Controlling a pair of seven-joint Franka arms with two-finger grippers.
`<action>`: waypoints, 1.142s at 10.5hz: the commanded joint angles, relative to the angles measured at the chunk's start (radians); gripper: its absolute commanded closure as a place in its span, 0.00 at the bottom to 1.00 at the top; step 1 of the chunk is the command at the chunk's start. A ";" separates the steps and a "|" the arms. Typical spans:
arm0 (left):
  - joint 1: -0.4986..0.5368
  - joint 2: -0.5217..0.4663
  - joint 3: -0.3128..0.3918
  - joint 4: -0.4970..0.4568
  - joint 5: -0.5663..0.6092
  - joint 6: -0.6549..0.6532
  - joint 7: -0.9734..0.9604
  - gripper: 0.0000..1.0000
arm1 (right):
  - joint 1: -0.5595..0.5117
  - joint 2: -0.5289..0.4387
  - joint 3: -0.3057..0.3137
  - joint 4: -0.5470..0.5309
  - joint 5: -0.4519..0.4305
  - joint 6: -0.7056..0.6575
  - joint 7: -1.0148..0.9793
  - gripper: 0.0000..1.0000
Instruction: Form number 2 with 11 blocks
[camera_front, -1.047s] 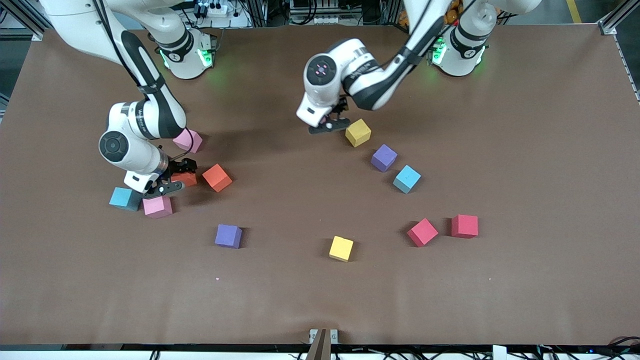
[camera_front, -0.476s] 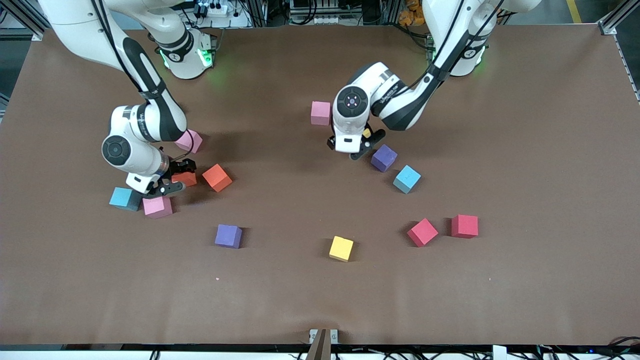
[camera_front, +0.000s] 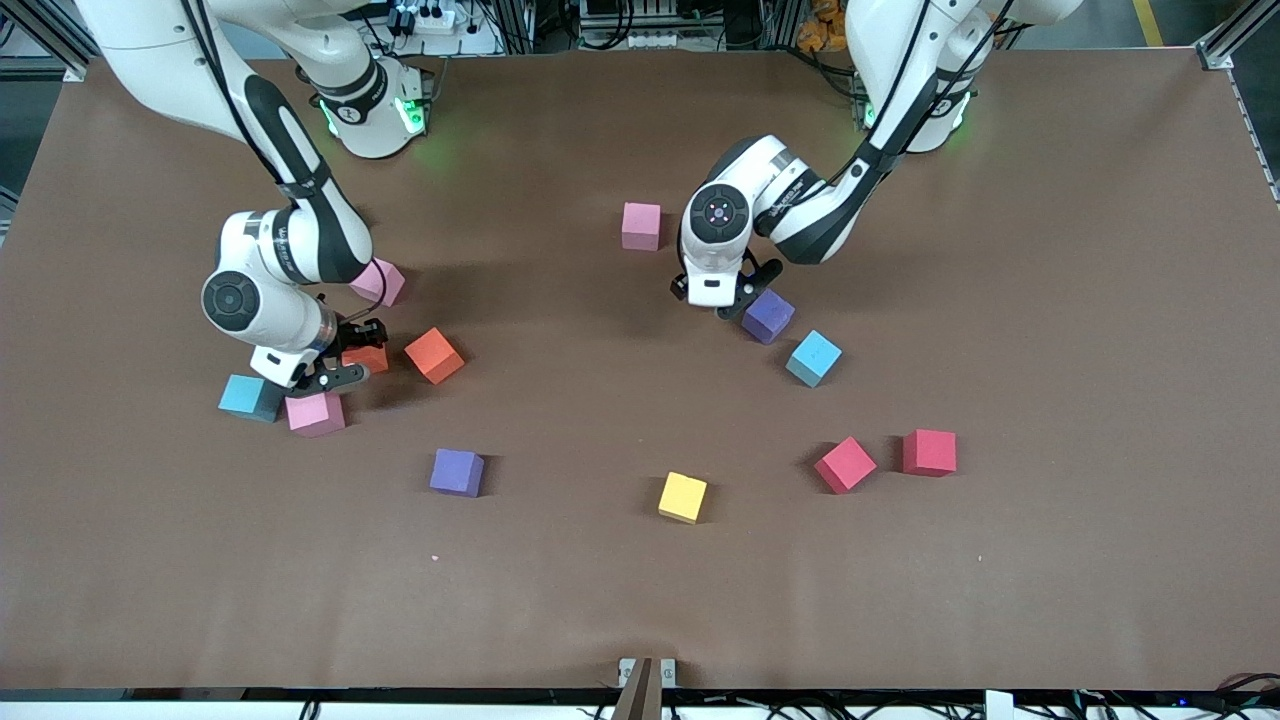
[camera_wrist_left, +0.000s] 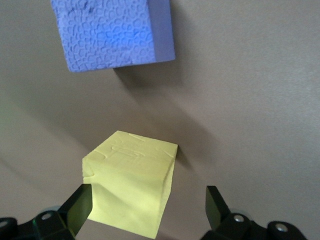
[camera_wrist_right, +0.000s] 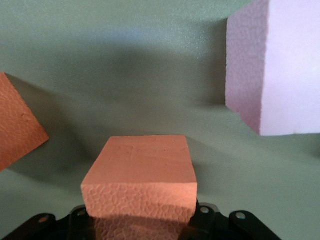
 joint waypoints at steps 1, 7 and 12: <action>0.005 -0.039 -0.007 -0.042 0.023 0.027 -0.029 0.00 | -0.013 -0.016 0.006 0.008 0.011 -0.004 -0.043 0.70; 0.010 -0.024 -0.010 -0.090 0.064 0.099 -0.029 0.00 | -0.025 -0.042 0.004 0.091 0.010 -0.142 -0.118 0.70; 0.047 -0.088 -0.021 -0.088 0.063 0.023 -0.011 0.00 | -0.035 -0.045 0.003 0.111 0.010 -0.160 -0.184 0.70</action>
